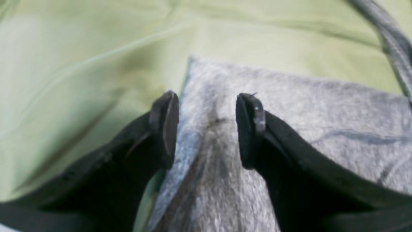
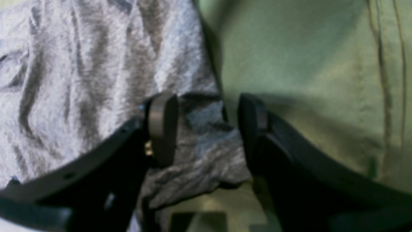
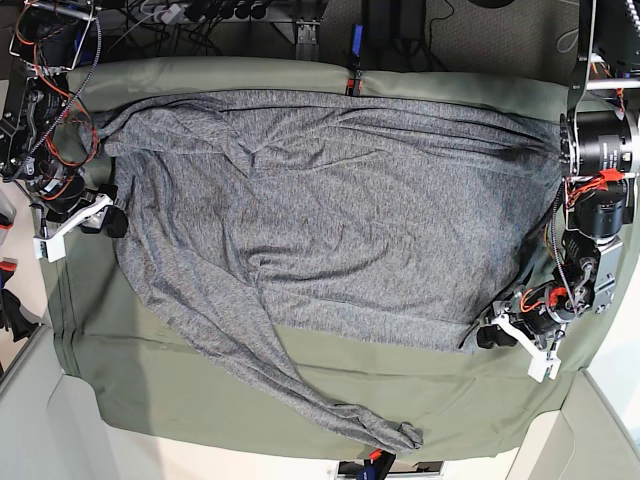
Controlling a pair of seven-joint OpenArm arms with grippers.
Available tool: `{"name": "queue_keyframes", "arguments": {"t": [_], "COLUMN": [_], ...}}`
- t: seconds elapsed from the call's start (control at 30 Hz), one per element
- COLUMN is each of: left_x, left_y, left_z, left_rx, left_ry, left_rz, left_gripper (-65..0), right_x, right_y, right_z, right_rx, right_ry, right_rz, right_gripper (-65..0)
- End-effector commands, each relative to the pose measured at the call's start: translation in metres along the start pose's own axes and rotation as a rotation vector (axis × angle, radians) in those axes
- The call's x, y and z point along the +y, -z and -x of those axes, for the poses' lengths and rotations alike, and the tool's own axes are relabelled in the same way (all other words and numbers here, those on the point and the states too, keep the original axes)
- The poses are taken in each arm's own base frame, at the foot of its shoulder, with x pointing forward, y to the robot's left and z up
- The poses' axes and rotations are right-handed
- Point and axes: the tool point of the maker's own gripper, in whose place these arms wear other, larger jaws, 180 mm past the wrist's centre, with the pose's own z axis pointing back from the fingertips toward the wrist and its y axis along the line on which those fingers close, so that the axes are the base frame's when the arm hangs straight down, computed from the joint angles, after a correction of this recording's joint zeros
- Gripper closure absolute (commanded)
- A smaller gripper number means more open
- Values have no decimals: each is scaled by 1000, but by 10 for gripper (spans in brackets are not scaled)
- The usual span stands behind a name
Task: Fold the T-shirt properly
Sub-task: 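Release the shirt and move the right gripper toward the hem corner, then grasp the hem corner with the right gripper, left gripper holding collar corner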
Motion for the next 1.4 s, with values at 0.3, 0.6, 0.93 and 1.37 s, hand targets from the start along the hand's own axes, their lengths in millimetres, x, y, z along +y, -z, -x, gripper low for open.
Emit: {"name": "queue_keyframes", "arguments": {"t": [0.3, 0.6, 0.93, 1.37], "left_x": [-16, -40, -15, -3], "left_y": [5, 15, 14, 9], "left_z": [-9, -8, -14, -32], "left_rx": [-11, -8, -30, -64], "left_ry": [9, 22, 102, 169], "left_rz": [43, 90, -42, -93], "left_gripper": [-318, -318, -318, -317], "right_x": [8, 12, 13, 13], "right_y": [-1, 1, 1, 1], "right_z": [-18, -16, -17, -17], "right_rx": [-53, -54, -59, -60], "right_ry": [14, 22, 23, 23], "right_rz": [-35, -45, -46, -46], "right_gripper": [-306, -306, -306, -306]}}
